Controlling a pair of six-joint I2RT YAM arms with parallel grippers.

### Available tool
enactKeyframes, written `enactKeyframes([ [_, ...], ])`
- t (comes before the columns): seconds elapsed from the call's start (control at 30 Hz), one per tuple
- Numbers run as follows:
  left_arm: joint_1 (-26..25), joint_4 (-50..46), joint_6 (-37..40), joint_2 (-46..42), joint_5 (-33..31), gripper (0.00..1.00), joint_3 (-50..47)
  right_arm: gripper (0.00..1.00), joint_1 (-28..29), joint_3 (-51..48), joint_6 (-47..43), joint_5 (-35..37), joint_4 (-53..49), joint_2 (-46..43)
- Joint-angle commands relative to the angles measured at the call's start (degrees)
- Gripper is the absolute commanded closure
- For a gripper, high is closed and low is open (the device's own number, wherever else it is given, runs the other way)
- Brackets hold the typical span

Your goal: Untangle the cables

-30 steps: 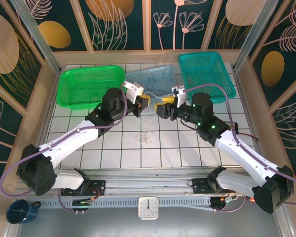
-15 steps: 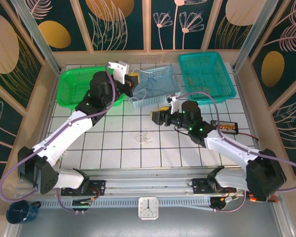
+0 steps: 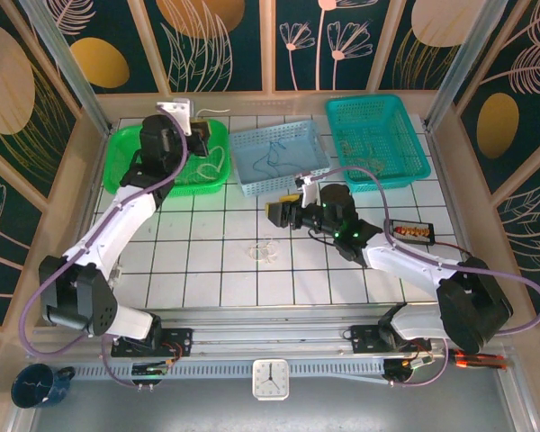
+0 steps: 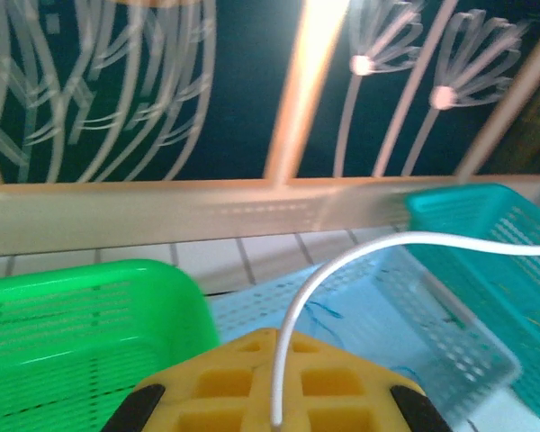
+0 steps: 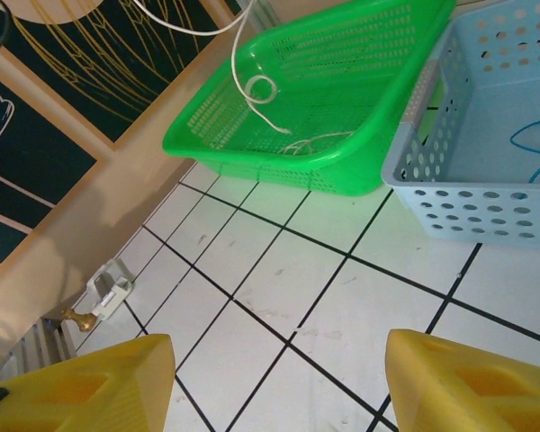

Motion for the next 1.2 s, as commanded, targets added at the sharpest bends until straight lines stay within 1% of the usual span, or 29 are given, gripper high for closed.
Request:
enactKeyframes([
  [0.0, 3.1, 5.0, -2.4, 2.5, -1.4, 1.00, 0.8, 0.37, 0.3, 0.1, 0.8, 2.8, 0.1, -1.5],
  [0.17, 7.6, 8.4, -3.2, 7.8, -3.0, 1.00, 0.6, 0.37, 0.3, -1.0, 1.1, 6.9, -3.1, -3.7],
  [0.3, 10.7, 10.1, -4.8, 11.6, -2.9, 1.00, 0.2, 0.37, 0.3, -1.4, 1.2, 7.6, -5.9, -4.4],
  [0.43, 12.4, 10.4, -5.5, 13.9, -2.8, 1.00, -0.3, 0.38, 0.3, -1.9, 1.4, 7.2, -8.9, -3.1],
  [0.5, 12.9, 10.3, -5.4, 14.4, -2.5, 0.93, -0.5, 0.38, 0.4, -2.4, 1.9, 6.9, -10.0, -1.7],
  [0.53, 13.1, 10.2, -5.4, 14.4, -2.4, 0.86, -0.6, 0.38, 0.4, -2.6, 2.1, 6.6, -10.2, -1.1],
  [0.57, 13.2, 10.0, -5.5, 14.4, -2.3, 0.74, -0.6, 0.38, 0.5, -3.0, 2.4, 6.5, -10.3, -0.4],
  [0.6, 13.2, 9.8, -5.4, 14.4, -2.2, 0.60, -0.5, 0.39, 0.7, -3.5, 2.8, 6.5, -10.4, 0.3],
  [0.67, 13.3, 9.0, -5.1, 14.3, -2.2, 0.37, -0.1, 0.39, 1.1, -4.4, 3.5, 6.7, -10.1, 1.4],
  [0.7, 13.3, 8.7, -5.0, 14.0, -2.2, 0.28, 0.1, 0.40, 1.4, -4.9, 4.0, 6.8, -9.8, 1.9],
  [0.8, 13.3, 7.7, -4.7, 13.0, -1.6, 0.12, 0.6, 0.40, 2.4, -6.5, 5.1, 7.3, -8.8, 3.4],
  [0.9, 13.3, 7.3, -5.3, 11.7, 0.7, 0.01, 0.7, 0.41, 3.3, -7.8, 6.2, 8.0, -7.6, 5.0],
  [1.1, 13.1, 9.7, -11.5, 8.7, 8.5, 0.01, -3.2, 0.41, 4.1, -8.1, 7.7, 8.1, -5.1, 9.0],
  [1.17, 12.7, 11.2, -13.3, 6.9, 9.7, 0.01, -5.9, 0.44, 4.2, -7.8, 8.1, 7.8, -4.4, 10.2],
])
